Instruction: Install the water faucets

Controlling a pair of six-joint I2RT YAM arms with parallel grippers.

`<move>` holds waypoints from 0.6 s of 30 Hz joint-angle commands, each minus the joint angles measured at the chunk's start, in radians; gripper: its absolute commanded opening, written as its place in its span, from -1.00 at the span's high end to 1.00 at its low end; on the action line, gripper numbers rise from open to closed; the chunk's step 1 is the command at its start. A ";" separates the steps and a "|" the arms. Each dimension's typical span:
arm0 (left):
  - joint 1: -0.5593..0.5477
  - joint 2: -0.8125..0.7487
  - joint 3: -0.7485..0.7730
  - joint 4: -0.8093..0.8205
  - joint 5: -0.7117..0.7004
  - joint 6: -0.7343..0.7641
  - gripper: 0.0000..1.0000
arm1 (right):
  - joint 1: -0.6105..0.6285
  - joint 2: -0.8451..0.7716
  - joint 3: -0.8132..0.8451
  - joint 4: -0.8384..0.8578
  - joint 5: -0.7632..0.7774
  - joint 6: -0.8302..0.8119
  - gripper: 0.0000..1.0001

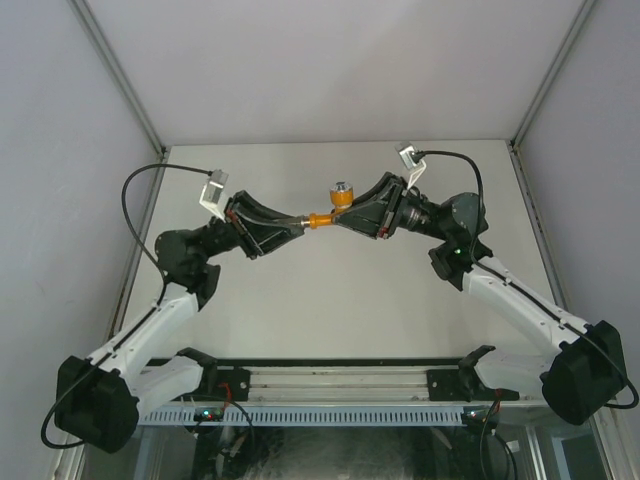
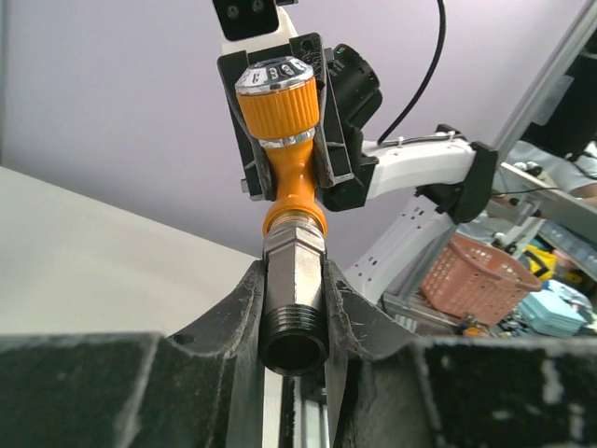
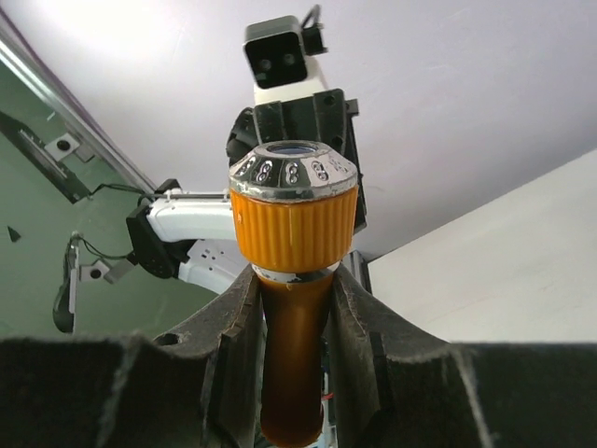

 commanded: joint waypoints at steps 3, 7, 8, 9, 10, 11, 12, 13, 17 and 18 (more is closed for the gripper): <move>-0.018 -0.095 0.056 -0.198 -0.057 0.309 0.99 | 0.013 0.023 -0.029 -0.088 0.093 0.116 1.00; -0.026 -0.120 0.038 -0.205 -0.059 0.361 0.99 | 0.013 0.063 -0.053 0.011 0.077 0.235 1.00; -0.029 -0.123 0.037 -0.205 -0.051 0.363 0.99 | 0.012 0.076 -0.053 0.040 0.065 0.268 1.00; -0.032 -0.126 0.036 -0.205 -0.039 0.391 0.99 | 0.010 0.090 -0.053 0.068 0.052 0.301 1.00; -0.035 -0.131 0.035 -0.205 -0.031 0.405 0.99 | 0.010 0.103 -0.053 0.095 0.040 0.332 1.00; -0.038 -0.135 0.035 -0.205 -0.023 0.418 0.99 | 0.010 0.114 -0.053 0.116 0.029 0.360 1.00; -0.039 -0.140 0.034 -0.205 -0.015 0.431 0.99 | 0.010 0.121 -0.054 0.129 0.021 0.381 1.00; -0.040 -0.145 0.032 -0.205 -0.012 0.444 0.99 | 0.010 0.125 -0.054 0.135 0.015 0.395 1.00; -0.041 -0.167 0.023 -0.206 -0.008 0.519 0.99 | 0.010 0.131 -0.060 0.141 0.008 0.446 1.00; -0.042 -0.171 0.018 -0.207 -0.010 0.540 0.99 | 0.010 0.132 -0.061 0.143 0.007 0.461 1.00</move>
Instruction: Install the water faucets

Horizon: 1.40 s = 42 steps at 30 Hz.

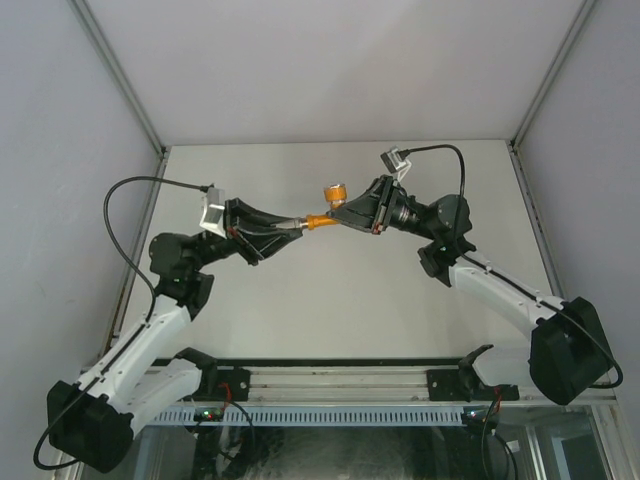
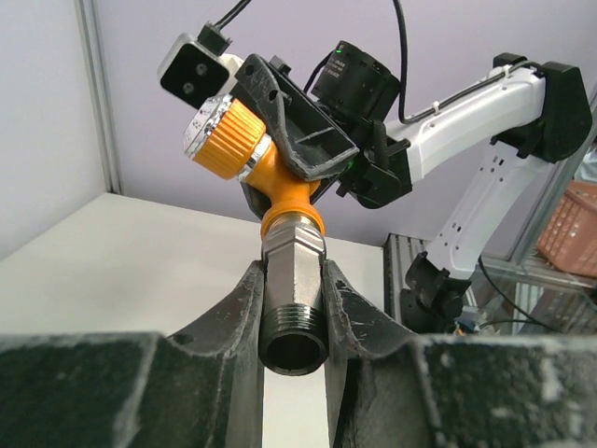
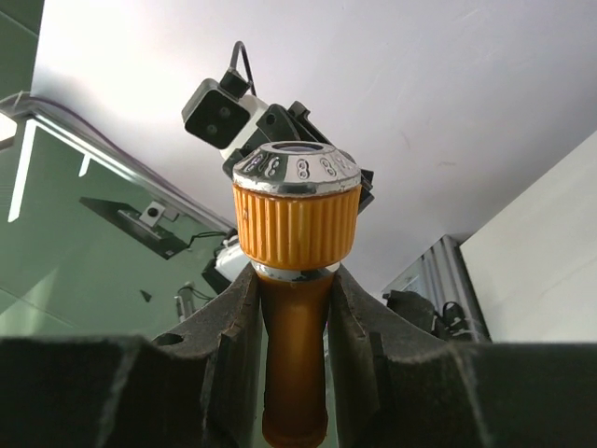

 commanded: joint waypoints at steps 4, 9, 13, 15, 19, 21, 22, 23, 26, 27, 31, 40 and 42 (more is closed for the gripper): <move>-0.039 -0.054 0.026 -0.032 0.012 0.235 0.96 | 0.016 0.040 -0.014 0.011 -0.042 0.145 1.00; -0.060 -0.088 0.067 -0.239 -0.037 0.441 0.86 | 0.016 0.048 -0.016 0.016 -0.049 0.187 1.00; -0.087 -0.128 0.093 -0.432 -0.128 0.628 0.82 | 0.015 0.039 -0.017 -0.029 -0.040 0.194 1.00; -0.094 -0.137 0.099 -0.483 -0.151 0.693 0.82 | 0.015 0.051 -0.031 0.008 -0.042 0.238 1.00; -0.134 -0.142 0.094 -0.502 -0.137 0.781 0.87 | 0.015 0.095 -0.046 0.118 -0.056 0.354 1.00; -0.148 -0.148 0.096 -0.522 -0.144 0.842 0.91 | 0.015 0.102 -0.055 0.146 -0.056 0.379 1.00; -0.152 -0.153 0.096 -0.535 -0.150 0.874 0.93 | 0.015 0.100 -0.058 0.141 -0.055 0.383 1.00; -0.161 -0.158 0.096 -0.550 -0.156 0.907 0.97 | 0.015 0.098 -0.060 0.132 -0.056 0.384 1.00; -0.182 -0.175 0.099 -0.599 -0.200 1.005 0.99 | 0.015 0.093 -0.073 0.121 -0.053 0.397 1.00; -0.187 -0.177 0.101 -0.617 -0.218 1.030 0.99 | 0.015 0.092 -0.078 0.123 -0.051 0.400 1.00; -0.218 -0.181 0.114 -0.701 -0.274 1.130 0.99 | 0.014 0.090 -0.096 0.121 -0.039 0.415 1.00; -0.223 -0.201 0.066 -0.534 -0.303 0.907 0.56 | 0.015 0.050 -0.104 0.134 0.017 0.335 1.00; -0.223 -0.209 0.048 -0.498 -0.302 0.859 0.40 | 0.013 0.044 -0.105 0.134 0.029 0.319 1.00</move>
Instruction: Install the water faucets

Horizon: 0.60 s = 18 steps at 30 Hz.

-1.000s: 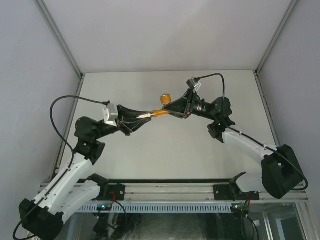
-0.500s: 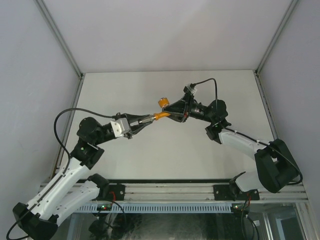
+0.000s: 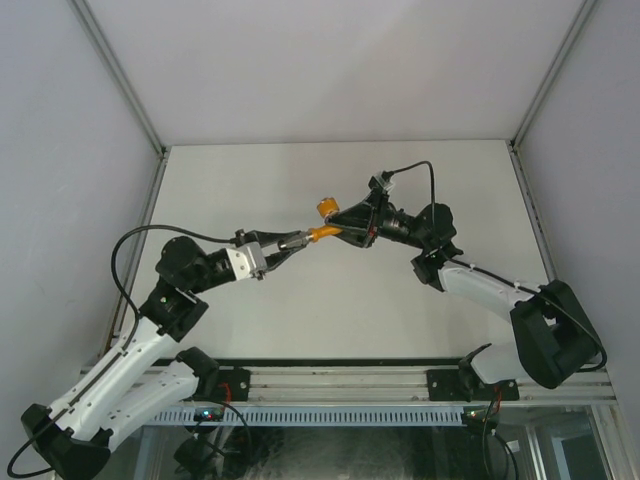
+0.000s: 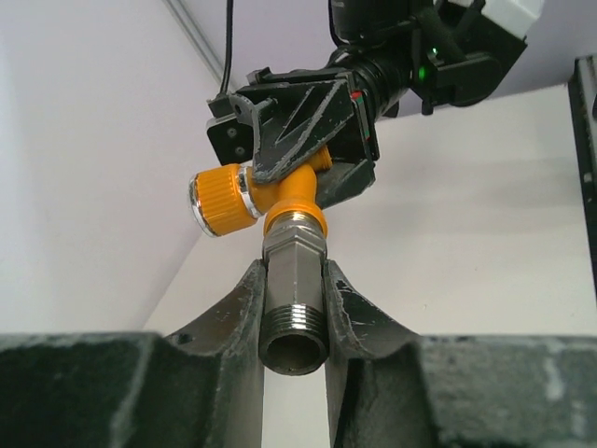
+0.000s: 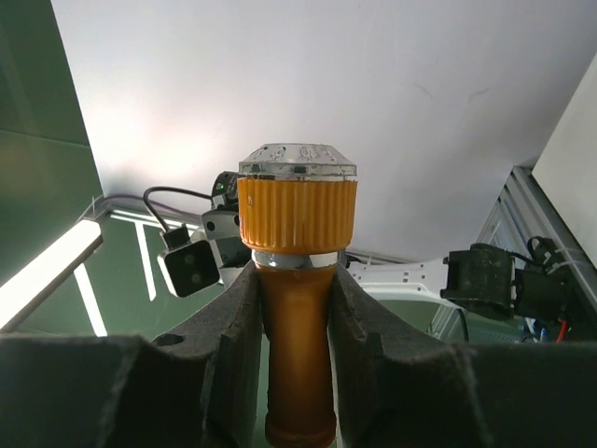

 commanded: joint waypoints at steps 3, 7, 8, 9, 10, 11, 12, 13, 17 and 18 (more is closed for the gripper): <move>-0.006 -0.024 -0.006 0.159 -0.045 -0.173 0.20 | 0.014 -0.052 0.003 0.071 0.031 -0.062 1.00; -0.006 -0.020 -0.002 0.150 -0.038 -0.196 0.14 | 0.015 -0.050 -0.001 0.090 0.039 -0.055 1.00; -0.006 -0.018 -0.002 0.149 -0.041 -0.198 0.14 | 0.014 -0.050 -0.001 0.090 0.041 -0.056 1.00; -0.006 -0.016 -0.001 0.147 -0.042 -0.201 0.13 | 0.014 -0.052 -0.007 0.090 0.046 -0.056 1.00; -0.006 -0.015 -0.001 0.145 -0.042 -0.205 0.10 | 0.014 -0.056 -0.012 0.090 0.055 -0.060 1.00; -0.006 -0.015 0.001 0.145 -0.041 -0.211 0.05 | 0.013 -0.061 -0.018 0.090 0.064 -0.066 1.00; -0.006 -0.013 0.003 0.146 -0.040 -0.223 -0.04 | 0.013 -0.062 -0.019 0.085 0.069 -0.074 1.00; -0.006 -0.013 0.006 0.148 -0.038 -0.237 -0.15 | 0.012 -0.063 -0.019 0.079 0.071 -0.082 1.00; -0.006 -0.013 0.018 0.176 -0.047 -0.329 -0.51 | 0.009 -0.065 -0.024 0.068 0.087 -0.108 1.00; -0.006 -0.013 0.016 0.185 -0.040 -0.345 -0.53 | 0.009 -0.065 -0.025 0.066 0.091 -0.113 1.00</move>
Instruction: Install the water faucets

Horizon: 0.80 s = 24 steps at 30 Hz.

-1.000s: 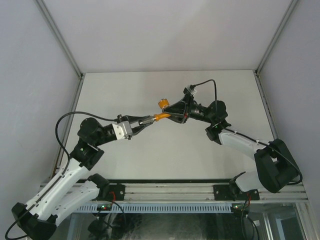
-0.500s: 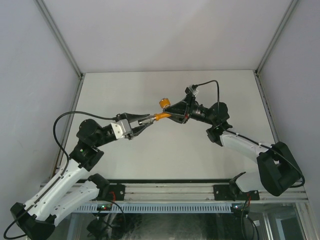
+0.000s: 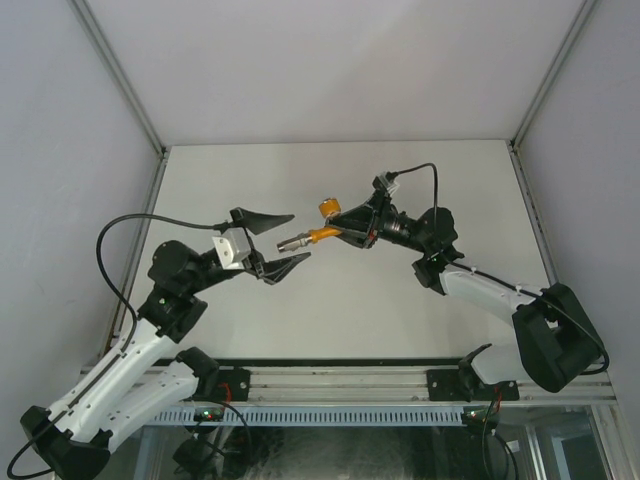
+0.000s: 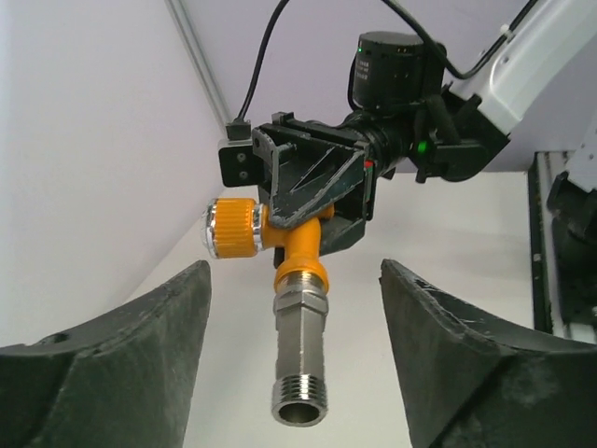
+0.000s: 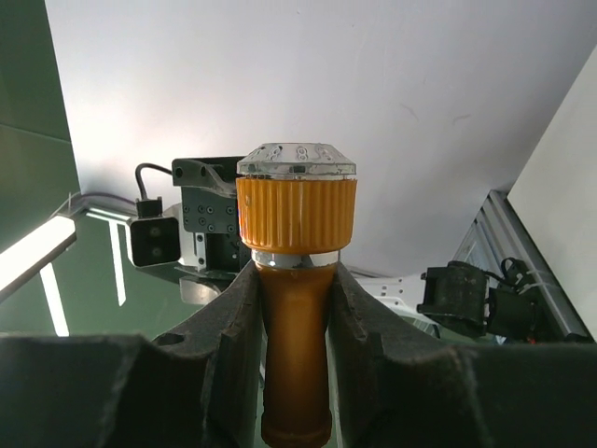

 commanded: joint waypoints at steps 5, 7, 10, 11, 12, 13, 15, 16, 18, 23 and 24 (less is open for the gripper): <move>-0.004 -0.017 0.028 0.069 -0.028 -0.205 -0.95 | -0.006 -0.046 -0.001 0.053 0.070 -0.081 1.00; -0.002 -0.028 0.041 0.062 -0.096 -0.291 -1.00 | -0.009 -0.059 -0.009 0.042 0.094 -0.123 1.00; 0.017 -0.037 0.093 -0.033 -0.164 -0.396 -1.00 | -0.023 -0.079 -0.023 0.037 0.120 -0.184 1.00; 0.028 -0.038 0.105 -0.063 -0.176 -0.432 -1.00 | -0.031 -0.084 -0.027 0.037 0.127 -0.199 1.00; 0.042 -0.037 0.113 -0.083 -0.184 -0.471 -1.00 | -0.038 -0.093 -0.029 0.037 0.130 -0.221 1.00; 0.059 -0.037 0.116 -0.090 -0.185 -0.518 -1.00 | -0.044 -0.099 -0.030 0.037 0.131 -0.236 1.00; 0.103 -0.036 0.118 -0.098 -0.159 -0.617 -1.00 | -0.054 -0.108 -0.030 0.037 0.132 -0.254 1.00; 0.139 -0.038 0.112 -0.090 -0.153 -0.671 -1.00 | -0.058 -0.110 -0.032 0.036 0.132 -0.258 1.00; 0.190 -0.035 0.093 -0.063 -0.145 -0.802 -1.00 | -0.063 -0.116 -0.032 0.036 0.134 -0.262 1.00; 0.225 0.001 0.083 -0.073 -0.113 -1.039 -1.00 | -0.063 -0.135 -0.034 0.036 0.141 -0.290 1.00; 0.226 0.010 0.084 -0.086 -0.113 -1.080 -1.00 | -0.065 -0.139 -0.035 0.034 0.143 -0.297 1.00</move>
